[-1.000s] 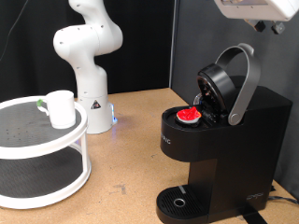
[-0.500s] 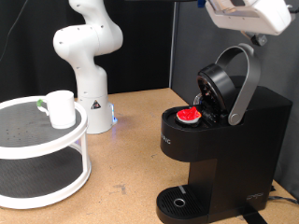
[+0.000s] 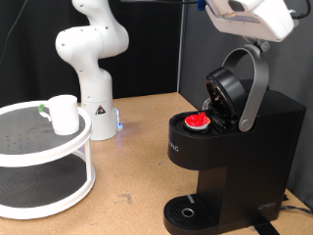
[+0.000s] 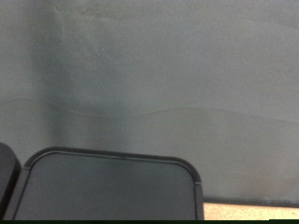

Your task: Make a cup of coffee with the keurig machine

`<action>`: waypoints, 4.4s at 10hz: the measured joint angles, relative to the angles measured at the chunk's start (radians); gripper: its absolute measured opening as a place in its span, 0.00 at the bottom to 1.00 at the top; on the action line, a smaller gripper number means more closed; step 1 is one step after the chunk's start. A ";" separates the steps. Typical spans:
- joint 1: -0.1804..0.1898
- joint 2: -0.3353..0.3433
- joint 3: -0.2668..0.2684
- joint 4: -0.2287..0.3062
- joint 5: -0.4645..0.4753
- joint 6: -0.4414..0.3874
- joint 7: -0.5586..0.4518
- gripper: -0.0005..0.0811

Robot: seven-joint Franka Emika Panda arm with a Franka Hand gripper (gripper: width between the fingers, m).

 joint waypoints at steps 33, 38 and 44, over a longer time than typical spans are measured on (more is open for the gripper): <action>-0.156 0.032 -0.113 -0.114 -0.355 -0.059 -0.059 0.01; -0.156 0.061 -0.114 -0.127 -0.363 -0.025 -0.048 0.01; -0.156 0.057 -0.116 -0.139 -0.216 0.033 -0.173 0.01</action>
